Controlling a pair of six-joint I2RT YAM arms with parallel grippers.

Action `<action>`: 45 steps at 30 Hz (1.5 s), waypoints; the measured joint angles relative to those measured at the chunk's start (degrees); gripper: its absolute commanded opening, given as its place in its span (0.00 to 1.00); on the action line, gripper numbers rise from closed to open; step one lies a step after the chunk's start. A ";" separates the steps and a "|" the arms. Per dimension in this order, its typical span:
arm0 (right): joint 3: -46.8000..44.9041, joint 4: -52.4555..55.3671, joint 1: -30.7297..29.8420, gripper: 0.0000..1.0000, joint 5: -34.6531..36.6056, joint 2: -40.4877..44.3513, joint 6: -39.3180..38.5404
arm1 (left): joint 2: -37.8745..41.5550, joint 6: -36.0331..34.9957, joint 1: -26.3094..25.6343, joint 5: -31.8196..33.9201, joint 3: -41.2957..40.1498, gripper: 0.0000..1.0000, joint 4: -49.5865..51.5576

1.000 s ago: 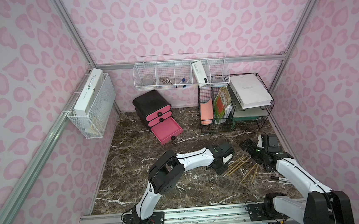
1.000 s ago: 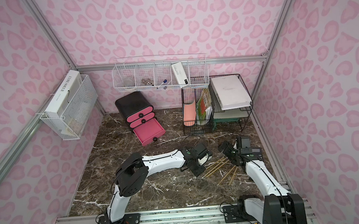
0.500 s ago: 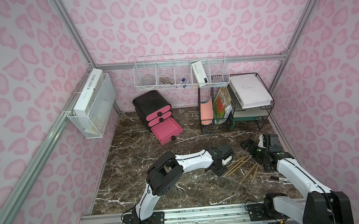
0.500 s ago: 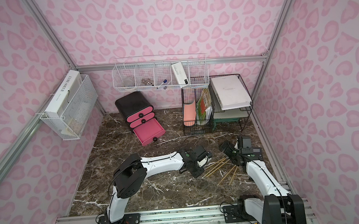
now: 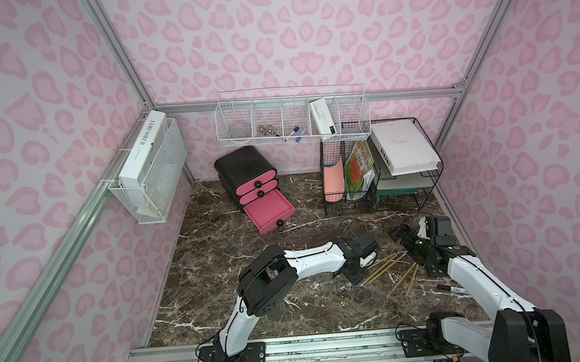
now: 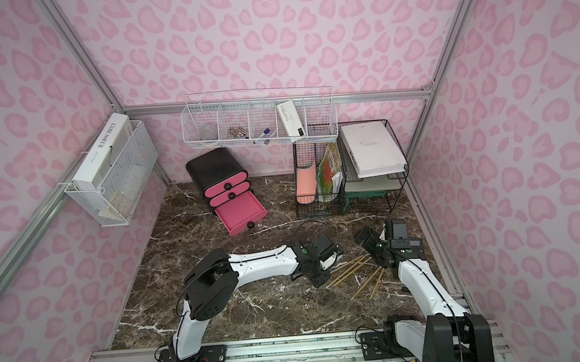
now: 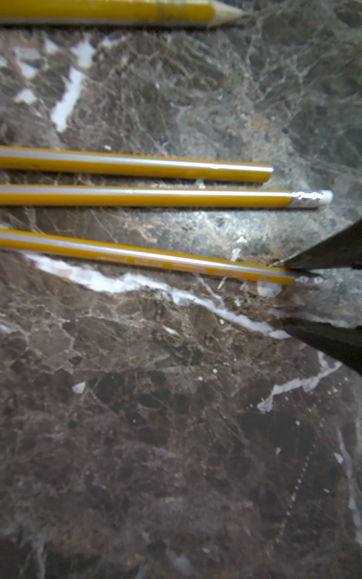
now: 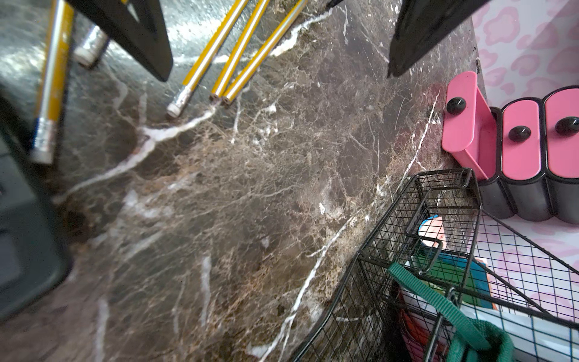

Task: Please place the pencils in the drawer according to their color
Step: Pick up the pencil from the center of the board.

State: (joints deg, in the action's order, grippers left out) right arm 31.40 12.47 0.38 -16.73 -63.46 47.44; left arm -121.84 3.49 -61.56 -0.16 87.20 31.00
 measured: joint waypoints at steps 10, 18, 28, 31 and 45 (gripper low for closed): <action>0.00 0.00 0.66 0.99 -0.20 0.00 -0.13 | -0.42 0.83 0.00 -0.59 0.33 0.05 -0.22; 0.46 -0.07 0.87 0.99 -0.46 -0.04 -0.31 | -1.05 1.36 -0.02 -0.66 1.07 0.00 0.72; 1.05 -0.04 0.98 0.99 -0.68 0.00 -0.52 | 1.20 3.43 1.57 0.63 0.22 0.00 3.13; 1.11 -0.04 1.03 0.99 -0.92 0.00 -0.52 | 3.17 3.89 2.80 1.31 -0.07 0.00 4.37; 0.98 -1.79 1.01 0.98 -2.64 -0.17 -0.04 | 12.76 5.57 8.22 4.55 -5.05 0.00 4.76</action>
State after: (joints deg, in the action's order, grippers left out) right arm 32.38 10.68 1.39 -19.38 -63.64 47.40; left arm -109.08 9.06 -53.34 4.38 82.15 35.77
